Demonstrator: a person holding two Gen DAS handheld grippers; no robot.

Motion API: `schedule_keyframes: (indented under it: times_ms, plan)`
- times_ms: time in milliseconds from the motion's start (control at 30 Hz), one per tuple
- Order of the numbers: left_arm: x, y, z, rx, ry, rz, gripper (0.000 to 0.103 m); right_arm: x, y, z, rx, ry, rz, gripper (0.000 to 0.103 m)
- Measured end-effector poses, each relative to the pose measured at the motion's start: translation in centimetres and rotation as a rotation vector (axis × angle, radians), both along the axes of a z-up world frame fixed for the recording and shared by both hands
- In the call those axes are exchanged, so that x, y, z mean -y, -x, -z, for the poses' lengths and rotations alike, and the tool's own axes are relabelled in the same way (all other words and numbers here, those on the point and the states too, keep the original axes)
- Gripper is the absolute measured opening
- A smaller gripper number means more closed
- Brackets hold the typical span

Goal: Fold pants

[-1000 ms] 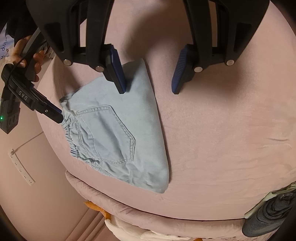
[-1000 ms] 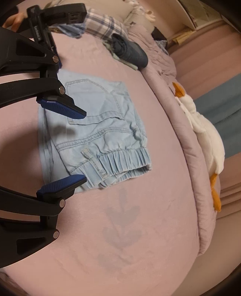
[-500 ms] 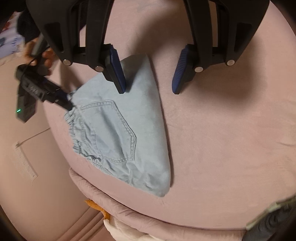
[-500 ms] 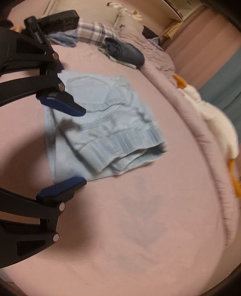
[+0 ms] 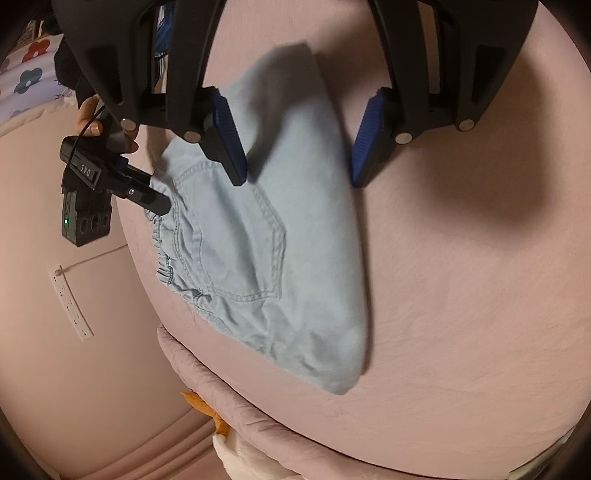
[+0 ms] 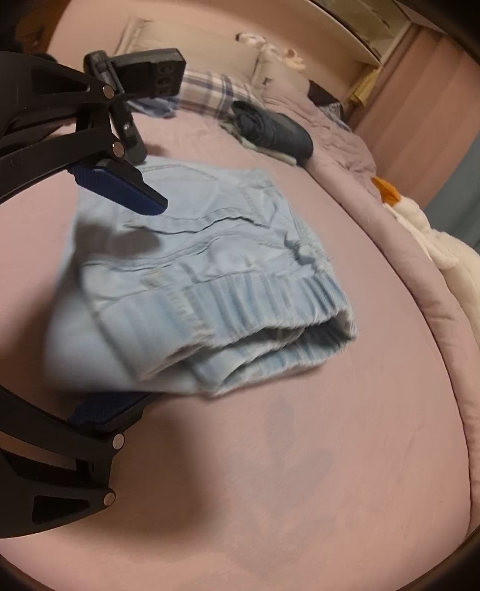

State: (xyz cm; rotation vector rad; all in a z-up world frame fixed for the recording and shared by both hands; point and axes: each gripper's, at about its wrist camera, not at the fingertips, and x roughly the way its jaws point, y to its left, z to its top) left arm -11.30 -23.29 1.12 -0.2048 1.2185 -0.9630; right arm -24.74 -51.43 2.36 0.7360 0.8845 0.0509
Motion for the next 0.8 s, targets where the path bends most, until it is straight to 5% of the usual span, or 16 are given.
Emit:
schedule_keyframes:
  times_ms: [267,633,800]
  plan:
    - [2.4,-0.5,0.0,0.066,-0.015,0.058,0.065,-1.1,-2.7,-0.2,0.003,0.057,-0.126,0.090]
    - [4.6,-1.2,0.1,0.124,-0.026,0.100,0.064,-1.8,-5.2,-0.1,0.053,0.082,-0.158,0.090]
    - [4.7,-1.0,-0.2,0.148,-0.046,0.084,0.053,-1.5,-4.1,-0.3,0.062,0.101,-0.118,0.073]
